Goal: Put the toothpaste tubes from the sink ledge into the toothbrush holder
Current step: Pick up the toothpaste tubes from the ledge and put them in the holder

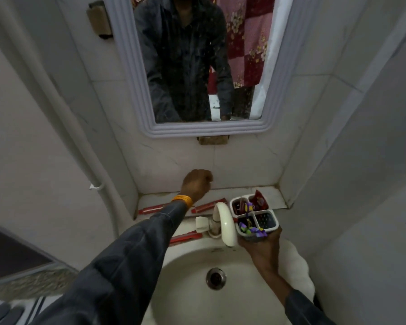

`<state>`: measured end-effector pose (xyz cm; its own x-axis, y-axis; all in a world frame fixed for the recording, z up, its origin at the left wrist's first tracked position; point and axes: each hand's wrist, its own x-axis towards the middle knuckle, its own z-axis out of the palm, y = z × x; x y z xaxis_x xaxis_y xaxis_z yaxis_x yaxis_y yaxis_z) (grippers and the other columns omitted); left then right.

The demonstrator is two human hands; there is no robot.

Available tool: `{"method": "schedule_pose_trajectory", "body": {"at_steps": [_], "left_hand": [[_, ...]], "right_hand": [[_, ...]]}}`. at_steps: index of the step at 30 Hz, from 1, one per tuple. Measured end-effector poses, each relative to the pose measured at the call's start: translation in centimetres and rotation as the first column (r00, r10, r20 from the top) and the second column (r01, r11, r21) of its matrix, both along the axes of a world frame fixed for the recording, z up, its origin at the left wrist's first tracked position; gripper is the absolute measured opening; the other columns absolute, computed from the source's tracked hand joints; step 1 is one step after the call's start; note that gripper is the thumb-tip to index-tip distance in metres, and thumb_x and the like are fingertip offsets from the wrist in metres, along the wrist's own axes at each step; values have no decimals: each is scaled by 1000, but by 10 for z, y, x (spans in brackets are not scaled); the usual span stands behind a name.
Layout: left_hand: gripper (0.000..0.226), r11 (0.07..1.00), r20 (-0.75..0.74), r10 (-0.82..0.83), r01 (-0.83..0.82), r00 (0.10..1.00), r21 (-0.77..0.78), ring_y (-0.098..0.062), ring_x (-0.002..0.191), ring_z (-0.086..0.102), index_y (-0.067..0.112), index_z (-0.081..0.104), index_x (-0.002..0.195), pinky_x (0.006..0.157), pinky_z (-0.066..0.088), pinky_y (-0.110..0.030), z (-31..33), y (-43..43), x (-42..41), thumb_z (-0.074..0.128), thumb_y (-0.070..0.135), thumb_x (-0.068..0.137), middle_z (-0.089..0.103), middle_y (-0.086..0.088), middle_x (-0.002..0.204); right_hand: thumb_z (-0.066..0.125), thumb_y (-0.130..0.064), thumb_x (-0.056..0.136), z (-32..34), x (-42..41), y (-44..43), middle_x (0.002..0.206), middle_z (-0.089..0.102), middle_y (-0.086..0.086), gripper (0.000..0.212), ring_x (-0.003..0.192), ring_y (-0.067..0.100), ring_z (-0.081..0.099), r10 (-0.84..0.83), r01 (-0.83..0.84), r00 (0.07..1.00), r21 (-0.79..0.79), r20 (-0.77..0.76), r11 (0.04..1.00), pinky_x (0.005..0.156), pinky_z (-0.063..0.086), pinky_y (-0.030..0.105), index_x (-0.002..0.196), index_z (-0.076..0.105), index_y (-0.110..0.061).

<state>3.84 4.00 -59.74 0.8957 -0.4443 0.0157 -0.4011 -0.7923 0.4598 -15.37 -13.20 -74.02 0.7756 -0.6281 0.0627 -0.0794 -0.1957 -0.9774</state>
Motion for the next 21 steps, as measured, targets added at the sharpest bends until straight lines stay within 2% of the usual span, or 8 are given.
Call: {"method": "schedule_pose_trajectory", "body": {"at_steps": [2, 4, 6, 8, 11, 13, 16, 21], "left_hand": [[40, 970, -65, 145, -129, 987, 206, -31, 125, 55, 14, 59, 130, 105, 46, -37, -24, 45, 11, 62, 20, 91, 58, -13, 136], [57, 912, -130, 248, -186, 960, 364, -33, 132, 48, 13, 48, 140, 110, 40, -38, -52, 83, 20, 64, 37, 90, 49, -14, 145], [59, 910, -183, 229, -143, 956, 389, -33, 132, 47, 13, 46, 141, 111, 40, -39, -75, 80, 26, 54, 48, 94, 48, -14, 146], [46, 911, -180, 213, -129, 960, 392, -33, 132, 44, 14, 45, 141, 109, 42, -39, -83, 87, 19, 40, 37, 102, 45, -15, 147], [45, 915, -103, 236, -185, 966, 359, -32, 127, 49, 14, 50, 136, 108, 41, -39, -86, 96, 10, 31, 40, 104, 51, -14, 141], [51, 925, -146, 288, -235, 947, 300, -34, 119, 57, 10, 57, 128, 102, 47, -38, -70, 96, 12, 39, 49, 101, 58, -17, 133], [39, 934, -238, 355, -332, 904, 132, -35, 107, 65, 6, 64, 115, 91, 54, -39, -29, 79, 20, 69, 31, 85, 67, -18, 118], [28, 942, -285, -84, -16, 955, -334, -17, 86, 69, 13, 69, 90, 73, 59, -26, 44, 12, 0, 86, 20, 70, 72, -2, 90]], "right_hand": [[102, 1, 53, 5, -2, -1, 125, 63, -14, 107, 114, 15, 67, 15, -15, 1000, -1, 10, 1000, 88, 52, 10, 134, 40, -29], [101, 4, 53, 7, -3, -1, 126, 64, -9, 107, 110, 0, 68, 18, -17, 1000, -10, 17, 1000, 88, 53, 7, 132, 41, -36], [101, 8, 52, 8, -17, -17, 128, 63, -14, 114, 108, -13, 66, -115, 115, 992, 11, 55, 993, 90, 54, 8, 127, 41, -55], [101, 7, 52, 14, -21, -20, 128, 62, -19, 122, 108, -17, 65, -101, 102, 993, -13, 65, 995, 91, 55, 9, 117, 39, -74], [103, 3, 50, 7, -19, -18, 132, 63, -16, 117, 119, -1, 67, -85, 86, 996, -46, 23, 995, 99, 57, 24, 126, 42, -62], [104, 1, 50, 5, -16, -12, 134, 64, -9, 114, 124, 14, 67, -56, 57, 998, -38, 17, 998, 103, 57, 37, 136, 41, -40], [105, -2, 51, 2, -11, -10, 139, 64, 0, 113, 129, 18, 65, -22, 22, 1000, -7, 11, 1000, 107, 56, 44, 144, 43, -18], [105, -4, 51, -1, -13, -9, 145, 60, 3, 119, 133, 19, 62, -18, 18, 1000, 1, -17, 1000, 109, 55, 44, 150, 39, -14]]}}
